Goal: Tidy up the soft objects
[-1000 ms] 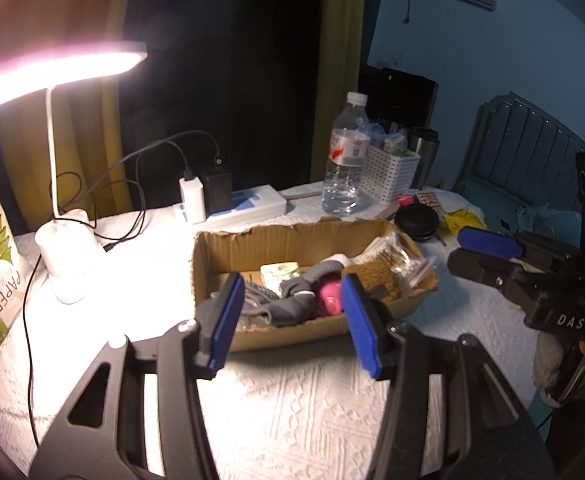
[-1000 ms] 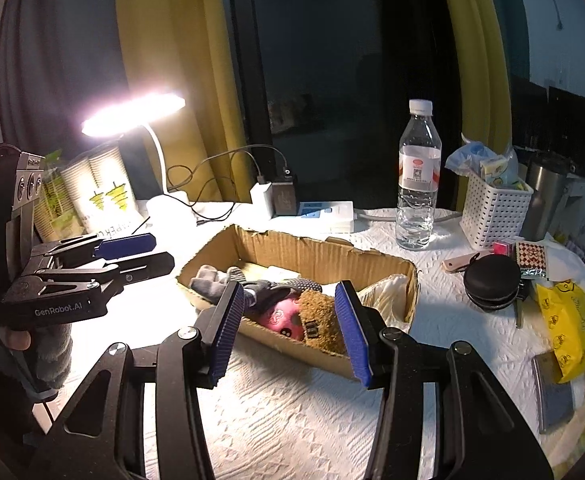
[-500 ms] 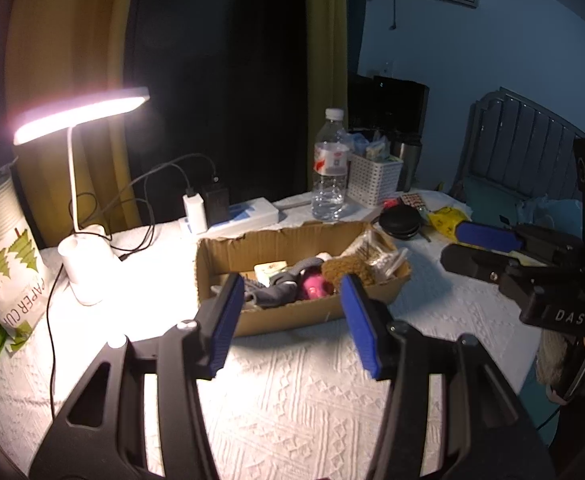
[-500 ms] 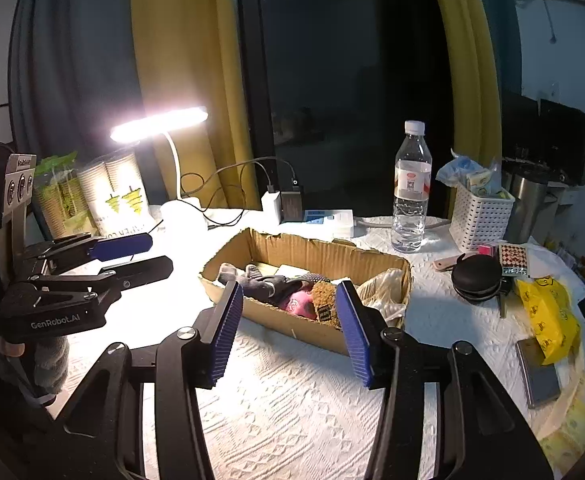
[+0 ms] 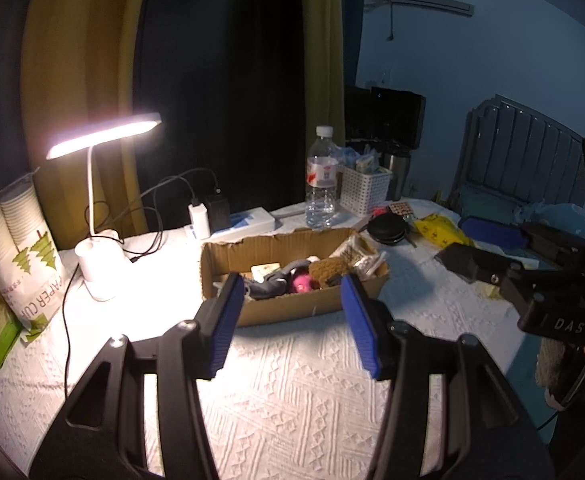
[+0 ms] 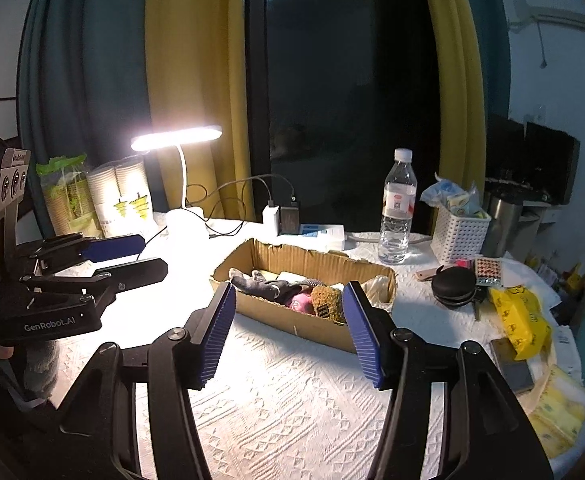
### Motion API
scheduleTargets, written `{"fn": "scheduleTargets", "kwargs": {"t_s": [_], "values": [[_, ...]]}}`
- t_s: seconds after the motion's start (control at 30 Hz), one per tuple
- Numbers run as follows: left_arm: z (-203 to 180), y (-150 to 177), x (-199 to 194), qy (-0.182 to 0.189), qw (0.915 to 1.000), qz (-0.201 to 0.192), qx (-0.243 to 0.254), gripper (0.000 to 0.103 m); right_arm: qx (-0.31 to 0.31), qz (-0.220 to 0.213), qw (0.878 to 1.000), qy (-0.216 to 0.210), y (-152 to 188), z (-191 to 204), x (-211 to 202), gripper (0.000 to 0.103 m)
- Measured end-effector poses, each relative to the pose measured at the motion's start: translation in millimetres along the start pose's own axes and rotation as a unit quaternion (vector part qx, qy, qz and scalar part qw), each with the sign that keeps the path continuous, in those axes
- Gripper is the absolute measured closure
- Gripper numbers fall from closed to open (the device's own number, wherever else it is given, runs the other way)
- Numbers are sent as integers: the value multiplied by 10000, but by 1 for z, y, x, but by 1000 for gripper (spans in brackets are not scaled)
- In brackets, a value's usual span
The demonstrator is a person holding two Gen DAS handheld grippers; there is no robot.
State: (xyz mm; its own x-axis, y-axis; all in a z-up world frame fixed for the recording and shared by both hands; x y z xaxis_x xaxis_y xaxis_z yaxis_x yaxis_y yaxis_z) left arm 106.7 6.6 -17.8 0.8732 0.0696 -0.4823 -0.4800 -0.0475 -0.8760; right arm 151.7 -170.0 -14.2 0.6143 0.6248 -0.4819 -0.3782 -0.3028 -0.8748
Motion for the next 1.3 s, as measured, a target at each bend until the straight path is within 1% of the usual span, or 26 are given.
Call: {"fn": "scheduleTargets", "kwargs": {"t_s": [0.07, 0.17, 0.3, 0.33, 0.4, 0.47, 0.63, 0.67, 0.7, 0.73, 0.8, 0.9, 1.07, 1.3], "values": [[-1, -1, -8, -41, 10000, -49, -40, 50, -17, -40, 10000, 33, -1, 3, -5, 44], [0, -3, -19, 14, 9999, -130, -97, 50, -67, -123, 9999, 85, -5, 10, -15, 44], [-2, -5, -34, 115, 9997, -145, -131, 50, -127, -254, 9995, 160, -9, 19, -30, 44], [-3, -6, -38, 95, 9998, -157, -108, 50, -143, -275, 9994, 176, -9, 21, -33, 44], [-8, -7, -45, -78, 9998, -170, 30, 50, -169, -334, 9990, 234, -12, 27, -41, 44], [-13, -8, -53, -261, 9991, -300, 168, 50, -168, -373, 9988, 277, -13, 30, -47, 44], [-17, -11, -75, -285, 9979, -539, 233, 50, -187, -483, 9977, 446, -18, 41, -66, 43], [-17, -12, -79, -267, 9978, -561, 226, 44, -198, -502, 9974, 478, -19, 44, -71, 41], [-17, -13, -81, -263, 9978, -570, 211, 28, -209, -522, 9971, 511, -20, 46, -74, 38], [-16, -14, -84, -275, 9977, -592, 181, 1, -218, -538, 9969, 526, -21, 48, -77, 37], [-15, -14, -94, -334, 9963, -781, 156, 1, -242, -573, 9964, 571, -22, 53, -84, 35], [-15, -14, -104, -299, 9955, -875, 184, 1, -266, -610, 9957, 637, -24, 56, -91, 29], [-17, -18, -115, -264, 9948, -971, 147, 1, -293, -674, 9949, 685, -27, 61, -100, 29], [-20, -22, -123, -256, 9947, -984, 141, 1, -340, -695, 9945, 704, -27, 63, -107, 29]]}}
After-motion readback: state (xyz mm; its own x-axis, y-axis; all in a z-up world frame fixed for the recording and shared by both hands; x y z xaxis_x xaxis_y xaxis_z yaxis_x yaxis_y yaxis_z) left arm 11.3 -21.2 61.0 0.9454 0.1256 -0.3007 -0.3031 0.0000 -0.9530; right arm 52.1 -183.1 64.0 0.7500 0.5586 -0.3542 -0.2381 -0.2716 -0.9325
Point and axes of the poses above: each gripper's, at about its wrist camera, not at the fingertips, and x roughly the way its jaws point, z to its left, y to its underside, the point moved 1 cm from there along x, roughly the way its jaws point, and after that the axes turned 9 degrees about -y, right-handed, at the moved point
